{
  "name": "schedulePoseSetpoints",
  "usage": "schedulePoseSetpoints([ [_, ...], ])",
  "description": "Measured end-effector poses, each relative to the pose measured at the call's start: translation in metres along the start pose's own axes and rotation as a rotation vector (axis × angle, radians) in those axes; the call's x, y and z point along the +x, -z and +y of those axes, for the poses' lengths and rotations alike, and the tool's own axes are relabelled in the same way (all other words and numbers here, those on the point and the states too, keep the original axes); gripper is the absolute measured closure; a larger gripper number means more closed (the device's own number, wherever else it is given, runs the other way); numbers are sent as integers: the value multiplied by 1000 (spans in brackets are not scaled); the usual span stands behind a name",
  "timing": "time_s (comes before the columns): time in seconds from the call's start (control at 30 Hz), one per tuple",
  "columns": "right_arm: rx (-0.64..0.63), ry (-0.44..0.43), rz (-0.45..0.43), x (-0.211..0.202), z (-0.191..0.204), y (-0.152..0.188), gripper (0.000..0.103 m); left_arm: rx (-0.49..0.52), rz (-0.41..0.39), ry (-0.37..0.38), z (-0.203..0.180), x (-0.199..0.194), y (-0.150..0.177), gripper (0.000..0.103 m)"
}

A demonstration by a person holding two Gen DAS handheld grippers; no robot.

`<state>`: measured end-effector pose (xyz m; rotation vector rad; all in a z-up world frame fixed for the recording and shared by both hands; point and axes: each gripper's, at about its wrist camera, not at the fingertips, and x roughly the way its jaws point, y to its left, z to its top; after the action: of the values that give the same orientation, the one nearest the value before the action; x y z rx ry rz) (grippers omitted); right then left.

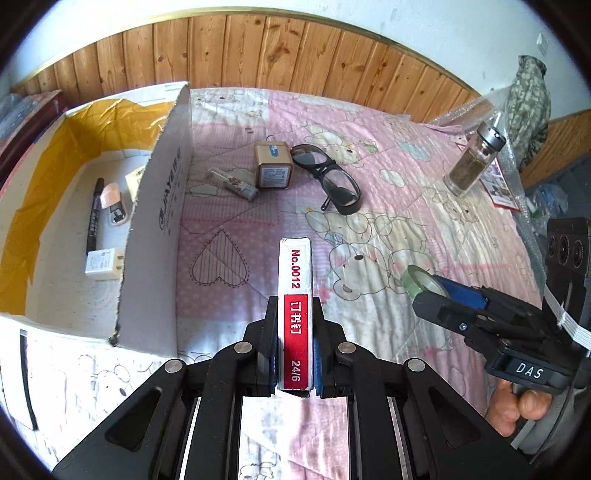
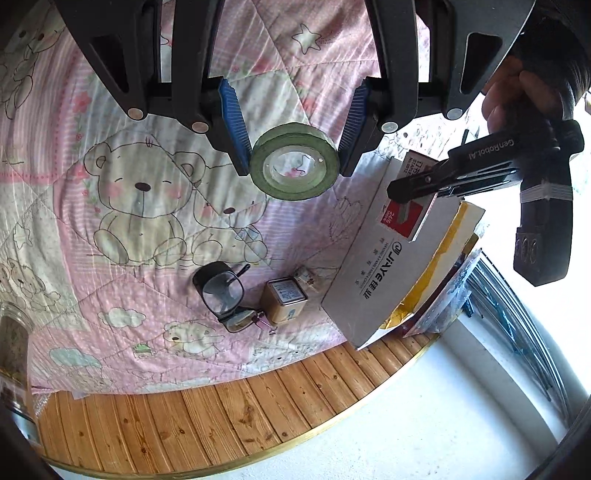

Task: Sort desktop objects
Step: 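Carry the staple box and tape roll over the cardboard box with both tools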

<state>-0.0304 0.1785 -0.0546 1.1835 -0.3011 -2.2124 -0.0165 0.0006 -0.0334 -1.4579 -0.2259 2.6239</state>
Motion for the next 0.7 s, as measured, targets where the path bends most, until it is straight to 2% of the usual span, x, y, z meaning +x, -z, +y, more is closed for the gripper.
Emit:
schedulePoseSetpoints([
  [0.37,-126,-38,-21,-10,64,-16,54,-20,-101,3,20,-60,9,90],
  [0.57,-207,-63,-29,-13,106,-25,54,-71,-150,12,48,-95,14,90],
  [0.7,-257,-75,-30,-11,132,-30,54,-98,-187,-8,69,-116,15,90],
])
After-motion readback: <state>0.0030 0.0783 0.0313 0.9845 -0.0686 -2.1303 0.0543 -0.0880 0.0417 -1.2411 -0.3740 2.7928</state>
